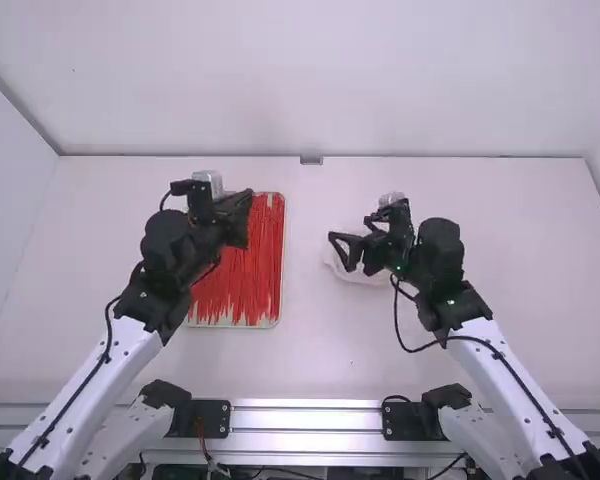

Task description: Fasten the cable tie

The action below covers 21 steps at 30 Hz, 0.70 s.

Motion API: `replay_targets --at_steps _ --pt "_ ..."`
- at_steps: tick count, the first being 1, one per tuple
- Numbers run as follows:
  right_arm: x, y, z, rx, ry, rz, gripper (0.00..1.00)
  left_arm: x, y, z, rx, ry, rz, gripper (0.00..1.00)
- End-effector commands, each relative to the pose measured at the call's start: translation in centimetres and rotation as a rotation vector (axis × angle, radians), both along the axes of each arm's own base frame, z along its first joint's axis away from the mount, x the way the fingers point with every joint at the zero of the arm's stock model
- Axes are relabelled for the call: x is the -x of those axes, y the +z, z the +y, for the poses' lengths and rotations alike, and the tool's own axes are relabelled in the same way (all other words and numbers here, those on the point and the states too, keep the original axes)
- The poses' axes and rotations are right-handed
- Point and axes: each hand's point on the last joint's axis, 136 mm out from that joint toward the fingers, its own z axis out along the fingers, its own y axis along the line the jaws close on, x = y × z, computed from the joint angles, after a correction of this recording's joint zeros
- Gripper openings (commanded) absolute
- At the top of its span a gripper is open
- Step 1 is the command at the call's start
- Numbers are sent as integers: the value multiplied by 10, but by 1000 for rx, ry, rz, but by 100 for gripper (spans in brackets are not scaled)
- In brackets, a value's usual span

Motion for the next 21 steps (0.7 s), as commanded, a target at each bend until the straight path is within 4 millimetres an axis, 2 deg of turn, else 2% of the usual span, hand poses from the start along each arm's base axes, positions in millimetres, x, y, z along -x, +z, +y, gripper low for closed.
replay_targets --at_steps 1,5,10,13,21 --pt "4 21 11 -53 64 -29 100 2 -1 -18 31 -100 8 2" --pt "7 37 17 -91 106 -82 100 -1 6 -29 49 -163 -38 2" --pt "9 49 21 -145 127 -93 99 -6 11 -32 91 -169 -49 2" --pt "15 56 32 -151 153 -127 100 -4 18 -41 110 -224 -79 2" --pt "11 50 68 -147 161 -163 100 -1 29 -51 159 -267 -102 2"
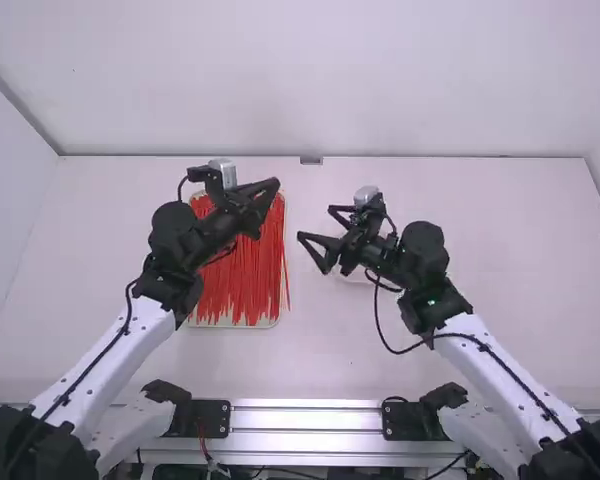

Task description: Fasten the cable tie

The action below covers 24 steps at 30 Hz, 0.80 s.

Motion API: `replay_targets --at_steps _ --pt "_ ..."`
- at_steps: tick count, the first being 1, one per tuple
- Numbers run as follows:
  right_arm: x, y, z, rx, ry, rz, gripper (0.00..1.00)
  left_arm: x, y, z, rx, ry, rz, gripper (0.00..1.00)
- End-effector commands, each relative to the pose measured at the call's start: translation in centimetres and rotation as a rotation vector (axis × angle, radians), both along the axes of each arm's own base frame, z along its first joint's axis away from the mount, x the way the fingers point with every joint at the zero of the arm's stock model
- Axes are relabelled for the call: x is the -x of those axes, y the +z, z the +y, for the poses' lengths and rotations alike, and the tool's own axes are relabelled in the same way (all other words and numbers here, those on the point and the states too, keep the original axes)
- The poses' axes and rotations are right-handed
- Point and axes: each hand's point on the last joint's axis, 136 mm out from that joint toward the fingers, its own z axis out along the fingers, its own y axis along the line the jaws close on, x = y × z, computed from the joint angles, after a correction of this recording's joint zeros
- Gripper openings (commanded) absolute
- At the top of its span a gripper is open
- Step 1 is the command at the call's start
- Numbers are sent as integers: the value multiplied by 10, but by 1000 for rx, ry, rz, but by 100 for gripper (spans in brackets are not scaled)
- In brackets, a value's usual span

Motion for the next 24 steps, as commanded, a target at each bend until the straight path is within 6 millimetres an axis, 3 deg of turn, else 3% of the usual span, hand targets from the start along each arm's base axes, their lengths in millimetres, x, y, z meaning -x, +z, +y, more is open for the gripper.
replay_targets --at_steps 1,3,7,12,19,24 --pt "-9 6 11 -10 -21 -17 99 4 4 -9 15 -40 1 2" --pt "-12 3 22 -22 -5 -25 100 6 6 -13 11 -52 -7 2" --pt "-19 -3 35 -41 15 -48 86 7 8 -15 10 -55 -3 2" --pt "-30 -10 36 -87 12 2 86 7 7 -15 9 -62 4 2" --pt "-24 -3 40 -109 88 -41 56 8 6 -18 13 -69 8 2" --pt "-23 -2 40 -112 90 -47 44 5 2 -26 14 -82 7 2"
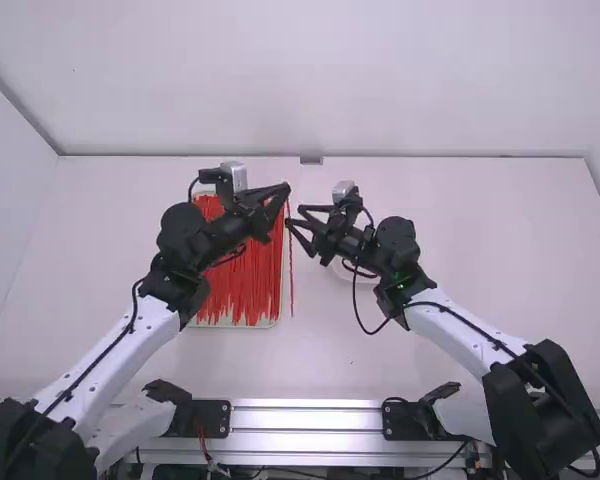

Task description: Fasten the cable tie

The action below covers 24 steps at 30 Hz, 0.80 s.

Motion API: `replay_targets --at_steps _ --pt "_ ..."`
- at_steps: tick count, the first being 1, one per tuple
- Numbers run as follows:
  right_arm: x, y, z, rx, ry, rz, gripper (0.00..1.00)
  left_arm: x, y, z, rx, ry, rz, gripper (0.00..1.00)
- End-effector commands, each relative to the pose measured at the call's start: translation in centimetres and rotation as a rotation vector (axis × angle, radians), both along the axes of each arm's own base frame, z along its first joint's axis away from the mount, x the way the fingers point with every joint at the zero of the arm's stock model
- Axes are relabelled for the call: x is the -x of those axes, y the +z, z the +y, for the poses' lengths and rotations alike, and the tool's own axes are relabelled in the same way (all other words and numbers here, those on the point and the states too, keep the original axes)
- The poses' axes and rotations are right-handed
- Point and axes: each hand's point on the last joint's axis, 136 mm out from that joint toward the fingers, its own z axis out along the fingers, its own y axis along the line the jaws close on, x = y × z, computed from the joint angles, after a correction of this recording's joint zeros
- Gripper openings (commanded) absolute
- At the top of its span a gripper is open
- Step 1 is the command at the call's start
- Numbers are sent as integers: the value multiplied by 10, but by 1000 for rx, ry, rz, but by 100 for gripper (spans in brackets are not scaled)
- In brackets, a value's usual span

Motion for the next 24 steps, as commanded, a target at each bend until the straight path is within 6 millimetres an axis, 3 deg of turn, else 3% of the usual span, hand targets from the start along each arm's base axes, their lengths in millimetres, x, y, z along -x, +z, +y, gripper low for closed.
replay_targets --at_steps 1,6,9,16,20,24 --pt "-1 14 3 -19 15 -27 38 -2 6 -8 7 -24 -13 2" --pt "2 14 4 -17 35 -26 20 -7 1 -10 21 -25 9 2" --pt "2 13 4 -16 35 -24 0 -7 0 -10 20 -26 11 2" --pt "2 13 4 -15 33 -29 0 -6 3 -11 27 -34 3 2" --pt "-2 13 0 -16 21 -24 0 -6 3 -11 29 -33 4 9" --pt "-4 13 -7 -15 27 -26 0 -6 5 -10 31 -32 -3 9"
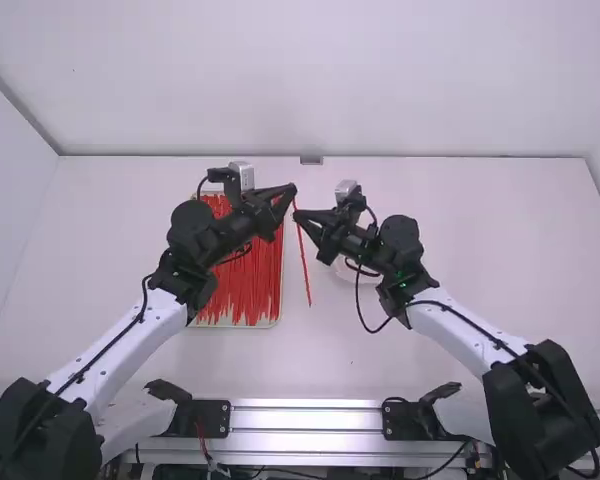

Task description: Fasten the cable tie

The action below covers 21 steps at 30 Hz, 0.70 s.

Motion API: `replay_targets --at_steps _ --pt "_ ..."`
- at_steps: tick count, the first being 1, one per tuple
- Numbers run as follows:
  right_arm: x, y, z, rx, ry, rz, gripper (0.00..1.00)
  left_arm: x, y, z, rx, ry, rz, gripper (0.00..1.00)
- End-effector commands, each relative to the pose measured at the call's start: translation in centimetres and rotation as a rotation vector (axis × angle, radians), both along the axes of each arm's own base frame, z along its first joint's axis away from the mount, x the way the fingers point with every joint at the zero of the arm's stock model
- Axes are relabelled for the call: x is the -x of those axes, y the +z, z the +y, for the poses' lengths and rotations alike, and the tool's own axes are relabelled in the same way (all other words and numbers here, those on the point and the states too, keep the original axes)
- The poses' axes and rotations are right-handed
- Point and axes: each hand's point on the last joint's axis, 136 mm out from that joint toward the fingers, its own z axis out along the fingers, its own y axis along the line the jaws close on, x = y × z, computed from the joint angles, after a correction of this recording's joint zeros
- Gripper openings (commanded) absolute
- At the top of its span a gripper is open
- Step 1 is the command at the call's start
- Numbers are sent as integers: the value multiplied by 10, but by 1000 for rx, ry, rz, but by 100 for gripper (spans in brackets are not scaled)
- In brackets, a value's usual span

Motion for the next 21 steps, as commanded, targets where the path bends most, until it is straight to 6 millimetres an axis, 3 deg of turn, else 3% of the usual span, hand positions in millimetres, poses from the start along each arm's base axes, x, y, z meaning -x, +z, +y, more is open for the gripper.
replay_targets --at_steps 1,9,10,11,16,21 --pt "-2 13 -2 -13 26 -27 0 1 15 -3 13 -14 -36 13" --pt "-4 12 -19 -7 69 -27 0 -1 18 3 12 -7 -55 16" --pt "-5 12 -22 -6 70 -27 0 -2 18 4 13 -7 -54 20" --pt "-5 11 -25 -5 73 -27 0 -2 19 6 12 -6 -55 29" --pt "-10 12 -40 -15 75 -13 0 3 26 5 -56 -78 -117 50" --pt "-9 16 -53 -15 103 -40 0 10 39 9 -128 -169 -172 66"
